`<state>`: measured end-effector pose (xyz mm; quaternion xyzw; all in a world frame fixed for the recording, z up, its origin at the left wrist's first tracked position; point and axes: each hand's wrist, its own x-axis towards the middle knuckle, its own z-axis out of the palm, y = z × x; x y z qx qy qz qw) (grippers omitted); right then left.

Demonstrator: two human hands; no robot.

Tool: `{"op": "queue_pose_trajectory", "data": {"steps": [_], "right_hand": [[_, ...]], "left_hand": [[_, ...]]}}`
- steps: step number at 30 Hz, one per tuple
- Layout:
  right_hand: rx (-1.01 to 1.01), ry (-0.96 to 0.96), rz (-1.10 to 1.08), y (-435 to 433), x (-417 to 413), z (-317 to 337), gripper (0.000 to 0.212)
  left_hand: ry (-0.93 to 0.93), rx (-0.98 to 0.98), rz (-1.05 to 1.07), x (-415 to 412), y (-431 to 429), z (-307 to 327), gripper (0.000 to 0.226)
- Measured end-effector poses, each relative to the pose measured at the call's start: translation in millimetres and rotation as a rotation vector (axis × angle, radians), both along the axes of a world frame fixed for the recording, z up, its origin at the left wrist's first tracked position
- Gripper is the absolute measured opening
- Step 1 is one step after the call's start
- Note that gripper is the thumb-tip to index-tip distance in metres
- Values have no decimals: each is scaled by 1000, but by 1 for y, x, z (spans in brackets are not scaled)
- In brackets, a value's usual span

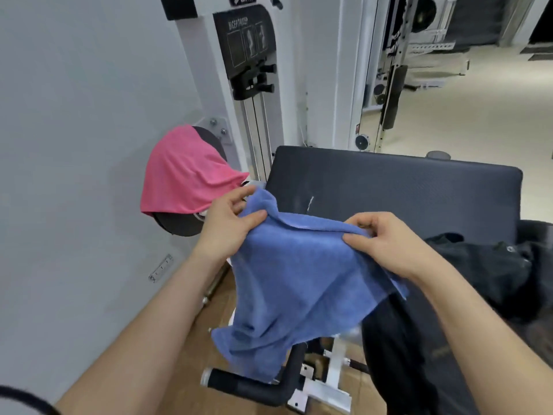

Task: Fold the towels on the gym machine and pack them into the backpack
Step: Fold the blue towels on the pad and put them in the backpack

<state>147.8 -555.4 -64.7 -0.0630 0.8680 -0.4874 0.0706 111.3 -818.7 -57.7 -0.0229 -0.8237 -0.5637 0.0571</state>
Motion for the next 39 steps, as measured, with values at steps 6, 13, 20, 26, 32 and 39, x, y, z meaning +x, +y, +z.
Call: {"op": "queue_pose_trajectory", "data": {"steps": [6,13,20,26,32,39], "right_hand": [[338,183,-14,-6,-34,-15,2],[230,212,-54,-3,-63,-7,12],[-70,81,-313,49,-127,-8,25],[-75,109,-456,124,-152,-20,29],[253,174,-841,229,-150,-58,24],[806,71,-1023,295,-151,-83,35]], "left_hand": [[81,-203,203,-35,-16,-27,16],[138,-125,175,-93,-9,-35,33],[124,-136,90,-183,56,-37,26],[251,-155,-10,-264,170,-13,22],[280,-230,-286,-300,331,-45,17],[315,-479,-548,-307,436,-94,21]]}}
